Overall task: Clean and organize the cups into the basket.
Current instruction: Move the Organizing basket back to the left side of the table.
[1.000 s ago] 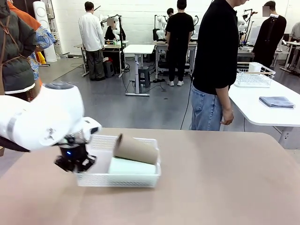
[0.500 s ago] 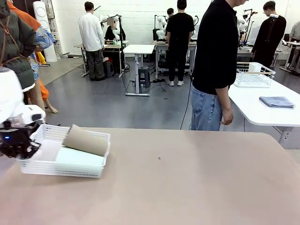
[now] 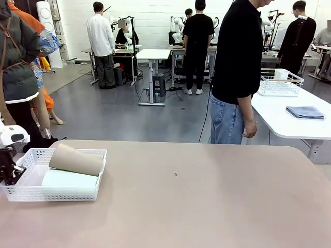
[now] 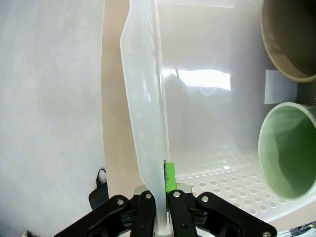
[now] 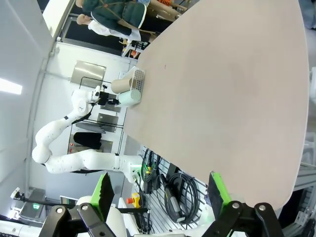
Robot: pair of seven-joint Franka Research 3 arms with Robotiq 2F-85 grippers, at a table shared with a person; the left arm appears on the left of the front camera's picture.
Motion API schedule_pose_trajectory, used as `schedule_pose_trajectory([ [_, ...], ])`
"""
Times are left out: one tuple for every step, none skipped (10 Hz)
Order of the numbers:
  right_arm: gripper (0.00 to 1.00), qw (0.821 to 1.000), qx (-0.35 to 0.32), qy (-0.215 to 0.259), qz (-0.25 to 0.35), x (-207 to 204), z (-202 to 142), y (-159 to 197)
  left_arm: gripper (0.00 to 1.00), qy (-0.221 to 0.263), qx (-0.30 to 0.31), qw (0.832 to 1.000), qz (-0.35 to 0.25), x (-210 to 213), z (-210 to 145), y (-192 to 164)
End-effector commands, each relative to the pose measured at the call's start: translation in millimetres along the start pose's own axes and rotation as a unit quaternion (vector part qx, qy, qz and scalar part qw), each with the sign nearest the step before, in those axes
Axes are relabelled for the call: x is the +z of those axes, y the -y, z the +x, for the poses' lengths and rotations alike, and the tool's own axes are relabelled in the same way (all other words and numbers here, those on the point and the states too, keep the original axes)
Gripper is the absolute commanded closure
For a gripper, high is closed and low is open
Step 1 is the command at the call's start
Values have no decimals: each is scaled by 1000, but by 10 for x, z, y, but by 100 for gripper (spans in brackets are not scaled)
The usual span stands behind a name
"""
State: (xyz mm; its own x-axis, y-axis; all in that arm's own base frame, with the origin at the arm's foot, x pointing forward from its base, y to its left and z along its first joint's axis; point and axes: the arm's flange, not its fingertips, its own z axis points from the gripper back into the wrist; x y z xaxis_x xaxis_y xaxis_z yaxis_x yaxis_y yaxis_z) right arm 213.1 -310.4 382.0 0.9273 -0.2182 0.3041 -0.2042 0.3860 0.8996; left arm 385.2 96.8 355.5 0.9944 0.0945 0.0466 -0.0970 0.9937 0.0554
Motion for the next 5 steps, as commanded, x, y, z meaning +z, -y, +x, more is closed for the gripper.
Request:
schedule_pose_trajectory([
  [0,1000,1,-2,0,-13,9,-6,96,8,-5,1000,12,88,-4,53],
  [0,1000,1,-2,0,-13,9,-6,96,8,-5,1000,12,88,-4,53],
  [0,1000,1,-2,0,-13,9,-6,96,8,-5,1000,12,88,-4,53],
  [0,1000,1,-2,0,-13,9,-6,96,8,-5,1000,12,88,-4,53],
  [0,1000,1,-2,0,-13,9,-6,96,8,-5,1000,12,88,-4,53],
])
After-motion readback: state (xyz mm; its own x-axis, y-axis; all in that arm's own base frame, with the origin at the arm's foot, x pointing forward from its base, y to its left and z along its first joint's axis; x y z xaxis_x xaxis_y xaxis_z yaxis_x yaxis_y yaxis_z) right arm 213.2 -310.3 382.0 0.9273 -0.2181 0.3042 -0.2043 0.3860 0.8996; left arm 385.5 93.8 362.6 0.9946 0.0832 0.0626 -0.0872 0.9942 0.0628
